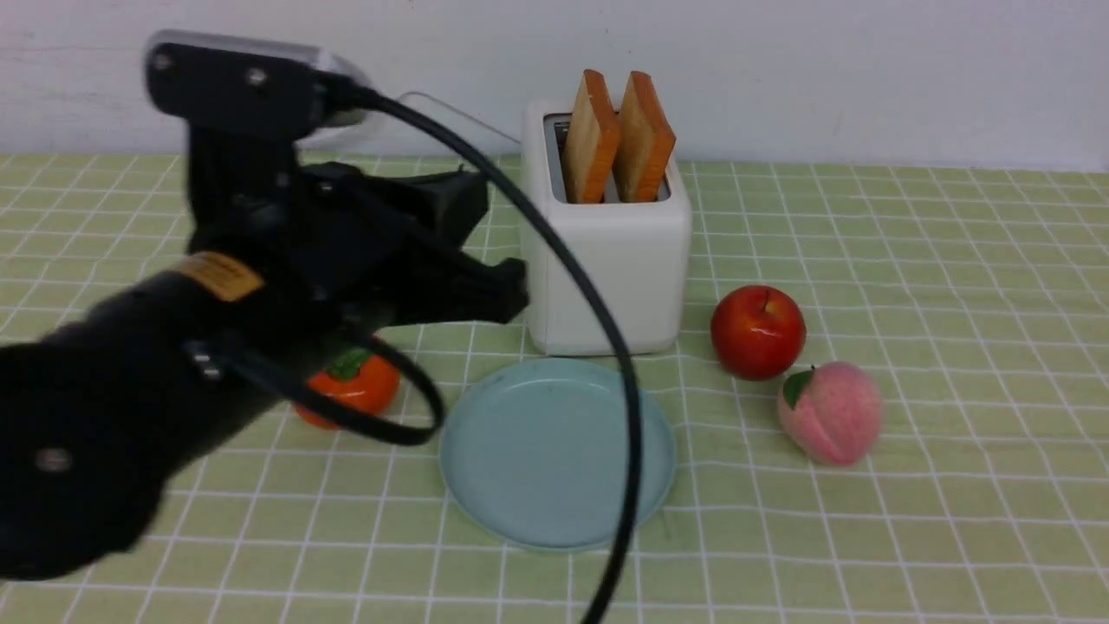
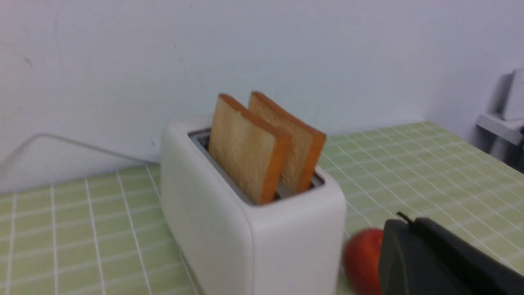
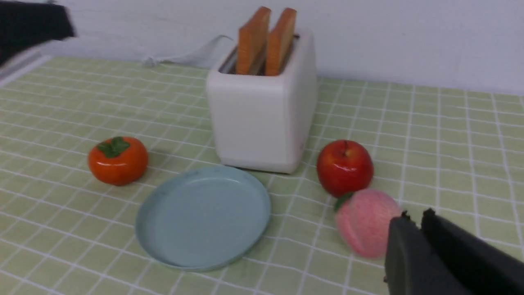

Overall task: Take toasted bread from bread machine on green coffee tablecloth place on plate.
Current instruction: 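Reach for a toast slice standing in the toaster with the left gripper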

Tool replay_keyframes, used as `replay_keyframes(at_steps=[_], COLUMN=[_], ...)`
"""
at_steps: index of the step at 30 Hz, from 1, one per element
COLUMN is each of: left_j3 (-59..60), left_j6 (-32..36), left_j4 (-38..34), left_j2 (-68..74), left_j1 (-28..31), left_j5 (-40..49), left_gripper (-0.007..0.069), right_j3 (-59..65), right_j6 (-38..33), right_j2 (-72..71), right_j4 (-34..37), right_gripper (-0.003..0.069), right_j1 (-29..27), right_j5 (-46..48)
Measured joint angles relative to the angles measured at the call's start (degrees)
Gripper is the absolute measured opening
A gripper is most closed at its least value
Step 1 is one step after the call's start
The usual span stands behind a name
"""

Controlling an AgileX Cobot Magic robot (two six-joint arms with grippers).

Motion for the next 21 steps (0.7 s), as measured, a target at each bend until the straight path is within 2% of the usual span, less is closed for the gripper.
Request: replay_keyframes(at_steps=[1, 2, 4, 7, 8, 9, 12, 14, 17, 21], left_j3=[0.00, -1.20, -3.43, -7.64, -8.33, -11.56, -17.05, -19.91, -25.15, -30.28], left_j6=[0.00, -0.08, -1.37, -3.47, -3.80, -4.24, -4.30, -4.32, -4.64, -4.69], left_j4=[-0.07, -0.14, -0.14, -0.02, 0.11, 0.74, 1.28, 1.39, 1.39, 1.39], left_j2=[0.59, 5.20, 10.26, 17.29, 18.19, 21.96, 27.11, 29.44, 33.36, 37.28], left_j1=[-0.20, -1.11, -1.37, -1.38, -1.38, -1.38, -1.30, -0.84, 0.96, 3.57], left_j5=[-0.91, -7.27, -11.86, -14.29, -14.52, -14.64, -14.58, -14.03, -11.33, -7.70], left_gripper=[-0.0008, 0.0011, 0.0046, 0.0127, 0.0141, 0.0211, 0.0328, 0.0377, 0.0428, 0.0440], right_j3=[0.00, 0.00, 0.00, -0.03, -0.03, -0.07, -0.07, -0.07, -0.07, -0.07], right_j6=[-0.40, -2.34, -5.06, -8.81, -9.11, -9.86, -10.35, -10.50, -10.50, -10.50], right_j2=[0.00, 0.00, 0.00, 0.00, 0.00, 0.00, 0.00, 0.00, 0.00, 0.00], right_j4=[0.74, 3.39, 5.35, 7.14, 7.30, 7.81, 8.01, 8.07, 8.26, 8.95], right_gripper=[0.0052, 0.0052, 0.0052, 0.0054, 0.0055, 0.0054, 0.0055, 0.0056, 0.0057, 0.0062], right_j1=[0.01, 0.51, 1.20, 1.79, 1.84, 1.96, 1.95, 1.95, 2.00, 2.05], right_j5=[0.00, 0.43, 0.95, 1.51, 1.51, 1.62, 2.13, 2.77, 3.83, 4.05])
